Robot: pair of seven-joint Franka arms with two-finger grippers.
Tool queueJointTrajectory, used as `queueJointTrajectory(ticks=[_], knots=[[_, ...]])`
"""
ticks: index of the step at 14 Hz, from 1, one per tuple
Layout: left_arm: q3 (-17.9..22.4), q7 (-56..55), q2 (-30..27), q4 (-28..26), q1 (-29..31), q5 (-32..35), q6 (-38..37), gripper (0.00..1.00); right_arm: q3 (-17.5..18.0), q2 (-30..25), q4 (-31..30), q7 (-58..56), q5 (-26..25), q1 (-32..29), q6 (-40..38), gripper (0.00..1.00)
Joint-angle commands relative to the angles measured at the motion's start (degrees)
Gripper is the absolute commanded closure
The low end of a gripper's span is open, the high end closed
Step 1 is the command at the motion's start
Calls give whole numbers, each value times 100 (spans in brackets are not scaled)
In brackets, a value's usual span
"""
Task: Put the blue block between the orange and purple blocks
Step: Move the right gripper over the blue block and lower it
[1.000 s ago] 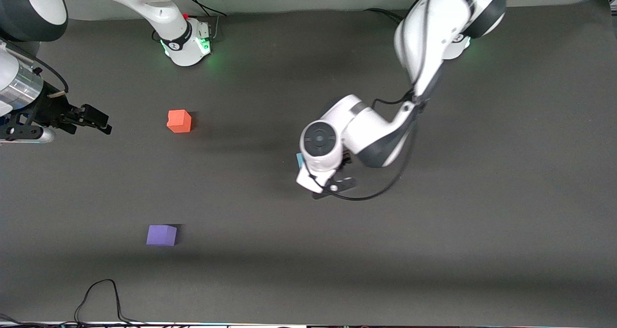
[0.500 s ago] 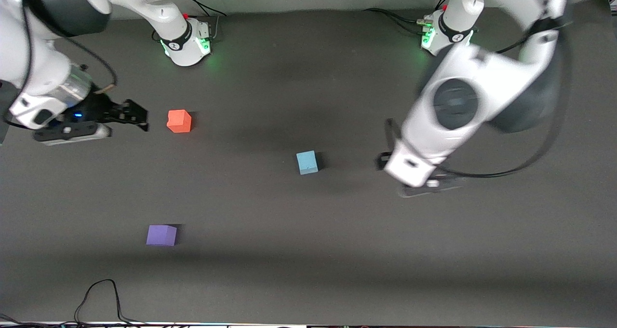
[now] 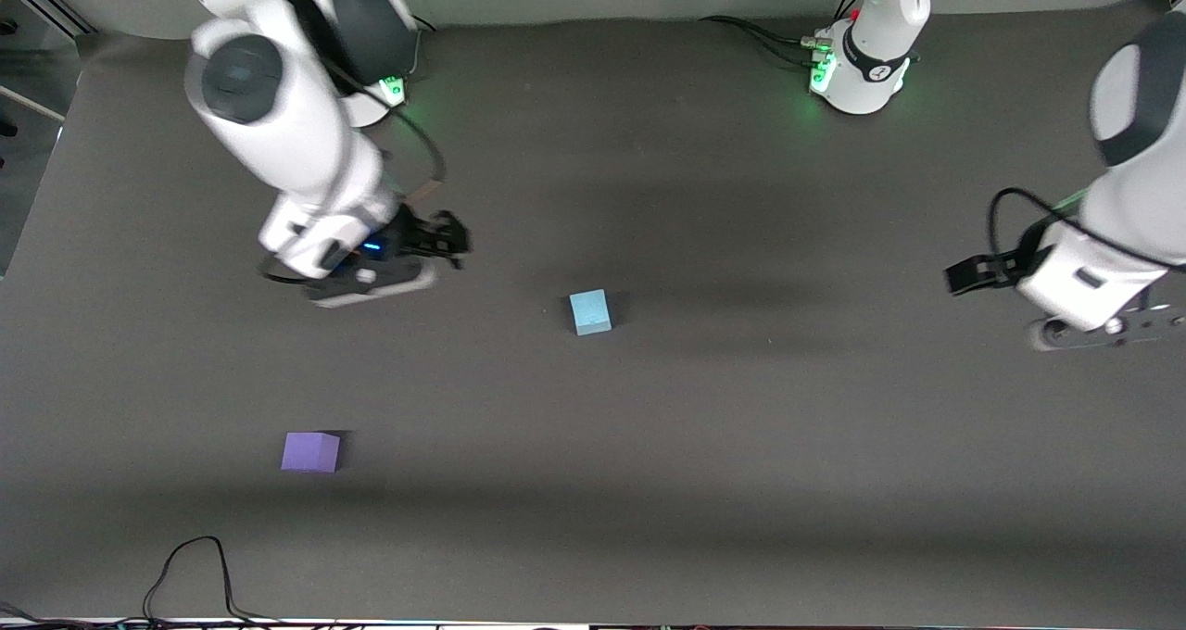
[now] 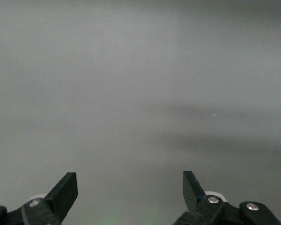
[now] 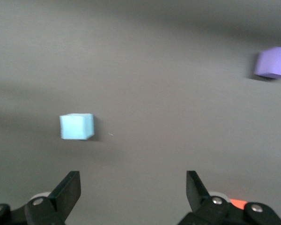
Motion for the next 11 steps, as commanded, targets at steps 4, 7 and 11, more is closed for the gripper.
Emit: queueJointTrajectory(ticks=[4,7,11], knots=[[1699,736,-1234,-1486,-1094,63,482,0,-65,1764,1126,1306,-110,916,1154,0],[1594,736,-1270,-1477,-1050,-7,596,0,-135,2046,644,1763,-416,1286,2174,0],[1594,727,-1287,-1486,-1076,-59,509,0,-127,1976,-682,1826,-602,1277,3642,0]])
